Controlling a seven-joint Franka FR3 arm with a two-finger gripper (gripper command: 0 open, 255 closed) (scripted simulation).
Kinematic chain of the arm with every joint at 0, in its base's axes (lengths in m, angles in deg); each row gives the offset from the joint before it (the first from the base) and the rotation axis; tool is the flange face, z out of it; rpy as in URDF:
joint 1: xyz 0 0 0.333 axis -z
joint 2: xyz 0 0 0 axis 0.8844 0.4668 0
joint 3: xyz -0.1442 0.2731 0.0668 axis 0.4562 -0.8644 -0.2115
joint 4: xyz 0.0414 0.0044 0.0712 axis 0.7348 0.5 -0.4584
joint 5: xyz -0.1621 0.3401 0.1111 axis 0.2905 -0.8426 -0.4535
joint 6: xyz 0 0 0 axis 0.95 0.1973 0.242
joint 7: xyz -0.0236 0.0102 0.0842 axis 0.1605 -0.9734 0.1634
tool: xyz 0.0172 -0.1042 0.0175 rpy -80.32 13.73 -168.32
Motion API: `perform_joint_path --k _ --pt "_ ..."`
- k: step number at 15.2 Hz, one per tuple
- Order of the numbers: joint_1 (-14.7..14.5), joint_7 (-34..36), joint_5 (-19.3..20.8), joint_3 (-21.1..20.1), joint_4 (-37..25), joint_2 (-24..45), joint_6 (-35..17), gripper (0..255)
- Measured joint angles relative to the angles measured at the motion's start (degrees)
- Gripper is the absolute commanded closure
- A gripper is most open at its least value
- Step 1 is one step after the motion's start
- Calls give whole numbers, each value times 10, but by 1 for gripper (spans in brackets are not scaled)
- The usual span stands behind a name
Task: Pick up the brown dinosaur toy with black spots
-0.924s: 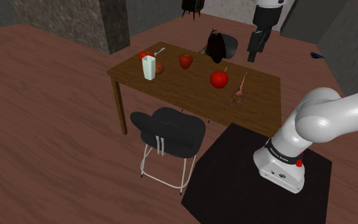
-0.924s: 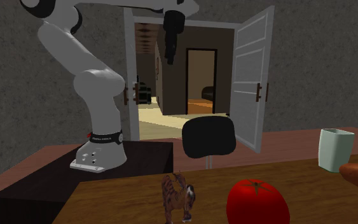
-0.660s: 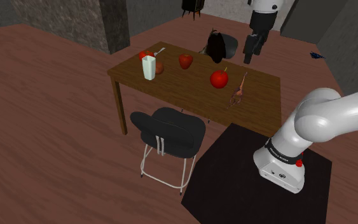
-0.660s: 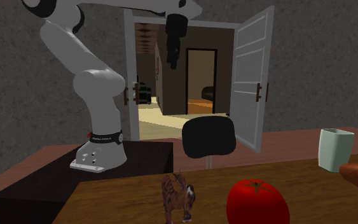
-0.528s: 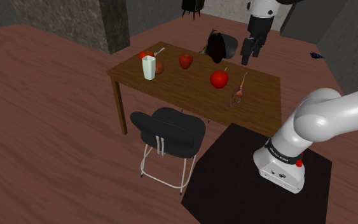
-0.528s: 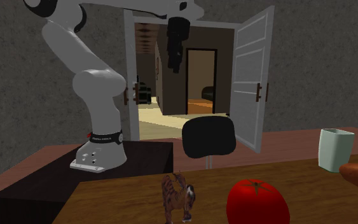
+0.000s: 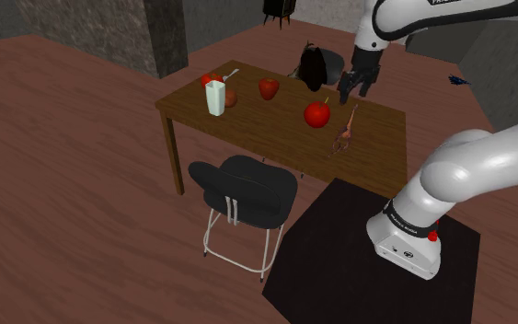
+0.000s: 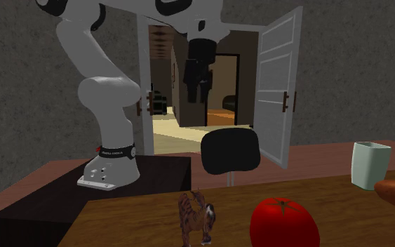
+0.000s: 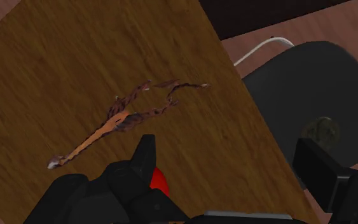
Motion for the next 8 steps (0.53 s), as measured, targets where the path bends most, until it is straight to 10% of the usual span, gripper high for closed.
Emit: perform_joint_path --k 8 --pt "54 41 8 63 21 114 -165 0"
